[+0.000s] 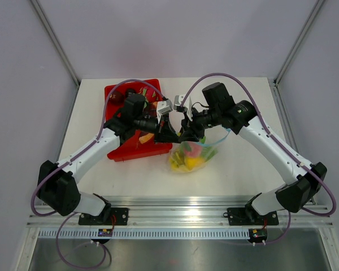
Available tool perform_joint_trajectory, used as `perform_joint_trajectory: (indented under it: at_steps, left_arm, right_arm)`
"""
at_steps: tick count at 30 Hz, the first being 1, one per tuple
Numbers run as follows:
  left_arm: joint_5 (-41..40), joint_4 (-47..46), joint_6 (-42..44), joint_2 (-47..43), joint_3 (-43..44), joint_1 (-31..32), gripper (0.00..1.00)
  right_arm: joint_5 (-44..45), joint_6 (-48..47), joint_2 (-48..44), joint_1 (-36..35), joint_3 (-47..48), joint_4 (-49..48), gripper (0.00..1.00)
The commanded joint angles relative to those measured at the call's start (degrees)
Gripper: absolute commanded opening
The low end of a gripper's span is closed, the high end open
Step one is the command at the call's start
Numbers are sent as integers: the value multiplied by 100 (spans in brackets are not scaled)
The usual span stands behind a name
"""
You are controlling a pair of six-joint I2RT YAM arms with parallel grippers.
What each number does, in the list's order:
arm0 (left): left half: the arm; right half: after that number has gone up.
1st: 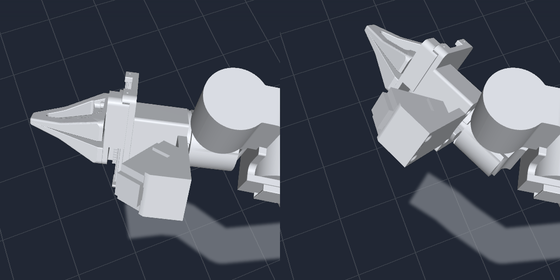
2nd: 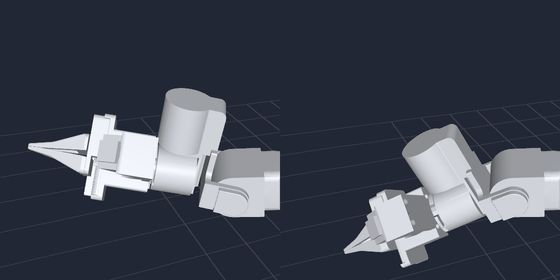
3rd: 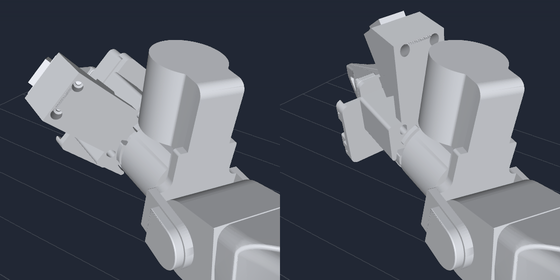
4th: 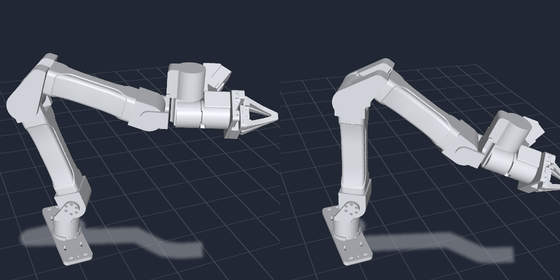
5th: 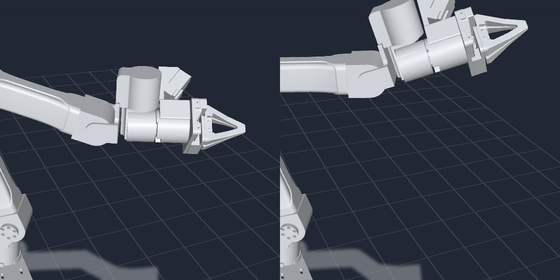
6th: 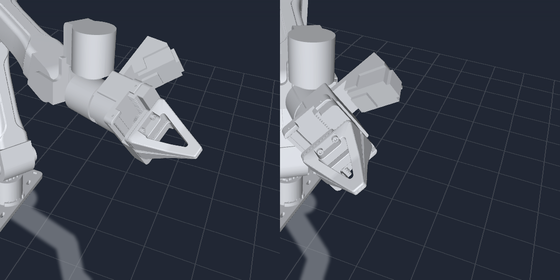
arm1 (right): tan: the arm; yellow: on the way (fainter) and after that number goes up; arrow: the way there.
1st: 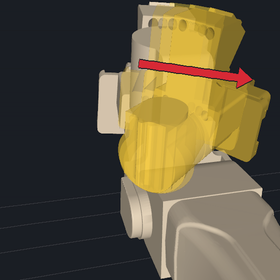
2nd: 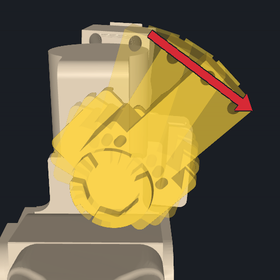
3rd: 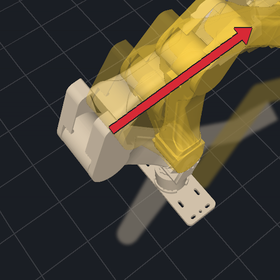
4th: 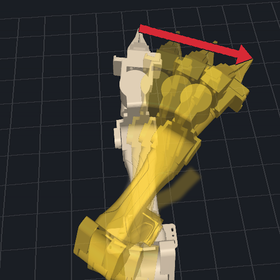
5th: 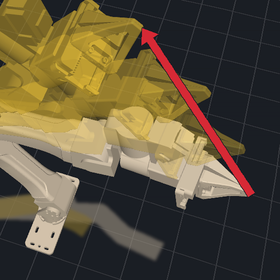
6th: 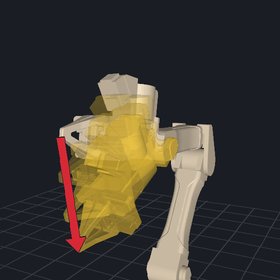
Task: Place the food in the zip-top bag and seal the zipper
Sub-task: Zip the zipper food storage bag at the center of the board.
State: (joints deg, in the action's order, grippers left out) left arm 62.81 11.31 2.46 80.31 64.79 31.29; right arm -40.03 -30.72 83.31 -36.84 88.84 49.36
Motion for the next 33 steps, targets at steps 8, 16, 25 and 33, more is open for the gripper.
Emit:
perform_joint_trajectory:
  at_steps: [8,16,25,33]
  left_arm:
    - [223,-41,167,-139,121,-44,0]
    - [258,-15,193,-156,104,-70,0]
    - [250,64,237,-183,104,-79,0]
    - [380,221,185,-463,25,-246,0]
  right_arm:
    - [-163,163,-86,-69,204,-199,32]
    - [-163,294,-104,-69,213,-322,39]
    - [-32,400,63,-69,275,-313,0]
    - [487,391,-411,-69,-304,-392,0]
